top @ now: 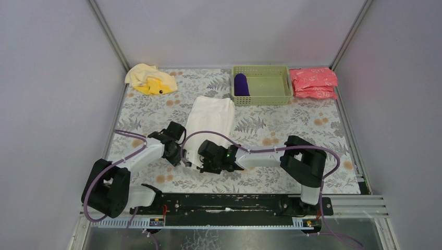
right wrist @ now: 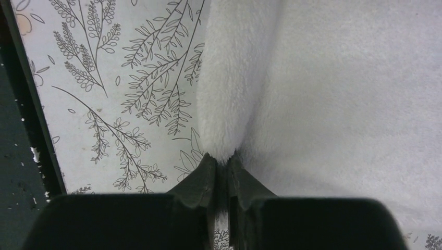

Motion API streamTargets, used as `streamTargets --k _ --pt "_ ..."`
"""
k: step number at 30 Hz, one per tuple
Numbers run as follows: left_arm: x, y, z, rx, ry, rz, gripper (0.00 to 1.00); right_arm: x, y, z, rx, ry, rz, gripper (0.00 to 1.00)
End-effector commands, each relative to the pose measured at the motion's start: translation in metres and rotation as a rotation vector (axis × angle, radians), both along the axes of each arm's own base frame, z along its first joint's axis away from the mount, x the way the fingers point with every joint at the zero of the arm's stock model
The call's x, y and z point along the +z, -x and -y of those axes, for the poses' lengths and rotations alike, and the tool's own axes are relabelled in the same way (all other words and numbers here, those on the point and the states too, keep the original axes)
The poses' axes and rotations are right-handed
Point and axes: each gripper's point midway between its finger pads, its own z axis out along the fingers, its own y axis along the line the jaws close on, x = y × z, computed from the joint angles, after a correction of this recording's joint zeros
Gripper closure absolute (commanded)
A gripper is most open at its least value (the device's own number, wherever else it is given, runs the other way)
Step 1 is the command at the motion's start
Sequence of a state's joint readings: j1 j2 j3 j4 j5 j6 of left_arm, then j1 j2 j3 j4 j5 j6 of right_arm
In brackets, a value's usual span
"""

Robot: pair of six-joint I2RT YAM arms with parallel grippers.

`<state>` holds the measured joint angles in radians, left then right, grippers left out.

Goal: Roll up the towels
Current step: Roll the towel at the center of the board.

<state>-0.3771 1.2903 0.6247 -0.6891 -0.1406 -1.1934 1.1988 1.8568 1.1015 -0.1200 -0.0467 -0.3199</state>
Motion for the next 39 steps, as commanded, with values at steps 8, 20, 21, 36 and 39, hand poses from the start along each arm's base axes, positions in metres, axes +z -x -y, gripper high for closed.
streamTargets --k 8,20,21,36,39 --pt "0.02 0.0 -0.051 0.035 -0.195 0.052 0.5 0.006 0.048 0.014 -0.024 -0.027 -0.45 1.0" --pt "0.069 0.006 -0.038 -0.004 -0.07 0.201 0.18 0.058 0.013 0.001 -0.149 -0.373 -0.887 1.0" --pt "0.07 0.008 -0.034 -0.014 -0.048 0.202 0.18 0.06 0.009 0.001 -0.166 -0.395 -0.917 1.0" --pt "0.075 0.01 -0.008 -0.058 0.101 0.224 0.19 0.016 -0.02 0.024 -0.504 -0.381 -1.194 0.99" --pt "0.071 0.011 -0.002 -0.065 0.134 0.217 0.18 0.011 -0.023 0.026 -0.548 -0.379 -1.218 0.99"
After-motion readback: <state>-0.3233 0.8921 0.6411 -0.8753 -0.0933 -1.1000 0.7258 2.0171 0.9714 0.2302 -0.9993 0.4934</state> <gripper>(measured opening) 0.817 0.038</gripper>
